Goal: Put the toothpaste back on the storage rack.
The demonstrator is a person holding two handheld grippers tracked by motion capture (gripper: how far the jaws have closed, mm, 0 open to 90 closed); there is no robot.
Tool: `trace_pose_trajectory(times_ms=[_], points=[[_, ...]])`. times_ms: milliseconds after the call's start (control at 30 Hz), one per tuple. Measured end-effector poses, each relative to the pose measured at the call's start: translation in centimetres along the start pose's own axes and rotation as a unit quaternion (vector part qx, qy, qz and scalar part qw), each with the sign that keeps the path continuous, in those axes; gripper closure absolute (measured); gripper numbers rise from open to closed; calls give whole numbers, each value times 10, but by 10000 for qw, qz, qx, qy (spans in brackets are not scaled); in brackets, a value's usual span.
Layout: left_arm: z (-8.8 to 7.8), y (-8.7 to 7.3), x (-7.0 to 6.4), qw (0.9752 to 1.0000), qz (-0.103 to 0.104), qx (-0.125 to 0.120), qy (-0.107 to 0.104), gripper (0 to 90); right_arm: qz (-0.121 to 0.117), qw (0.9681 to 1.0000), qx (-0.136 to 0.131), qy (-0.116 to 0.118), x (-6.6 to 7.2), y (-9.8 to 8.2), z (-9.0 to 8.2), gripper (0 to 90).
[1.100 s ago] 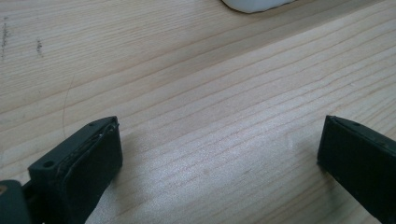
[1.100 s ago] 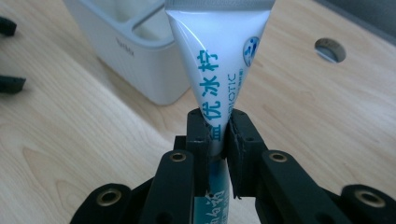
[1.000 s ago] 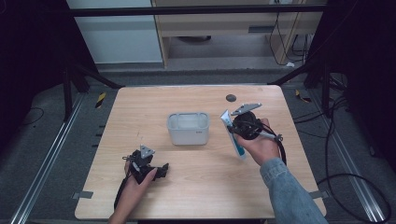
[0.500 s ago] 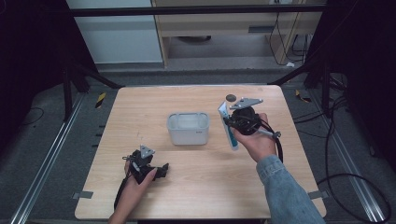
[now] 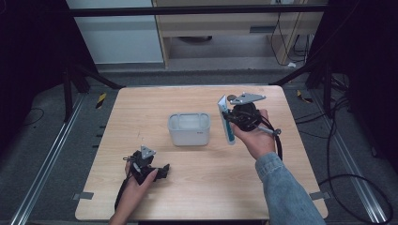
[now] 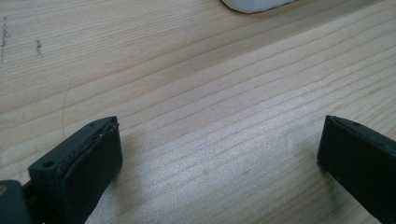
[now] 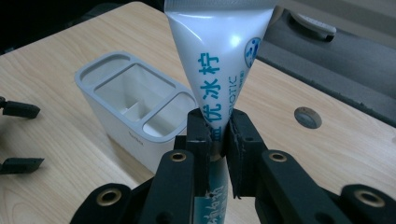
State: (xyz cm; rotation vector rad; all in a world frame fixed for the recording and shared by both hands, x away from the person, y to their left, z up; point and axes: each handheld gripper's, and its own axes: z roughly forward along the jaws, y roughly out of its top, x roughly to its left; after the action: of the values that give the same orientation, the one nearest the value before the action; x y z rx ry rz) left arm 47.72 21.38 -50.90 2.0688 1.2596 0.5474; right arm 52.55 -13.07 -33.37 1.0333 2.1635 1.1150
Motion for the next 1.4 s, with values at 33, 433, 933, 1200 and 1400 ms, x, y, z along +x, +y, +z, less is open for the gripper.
trace_pose_trajectory(times_ms=[33, 433, 933, 1200, 1400], points=[[0, 0, 0, 10000, 1, -1, 1, 0, -22, 10000, -48, -1, 0, 0, -1, 802], [0, 0, 0, 10000, -3, -2, 0, 0, -13, 9994, -341, -82, 0, 10, -7, 802], [0, 0, 0, 10000, -6, -12, 6, 0, 4, 9981, -597, -156, 3, 30, -13, 801], [0, 0, 0, 10000, 4, -11, 5, 0, 74, 9976, -661, -200, 3, 33, -11, 801], [0, 0, 0, 10000, 4, -11, 5, 0, 90, 9972, -719, -187, 5, 39, -11, 801]])
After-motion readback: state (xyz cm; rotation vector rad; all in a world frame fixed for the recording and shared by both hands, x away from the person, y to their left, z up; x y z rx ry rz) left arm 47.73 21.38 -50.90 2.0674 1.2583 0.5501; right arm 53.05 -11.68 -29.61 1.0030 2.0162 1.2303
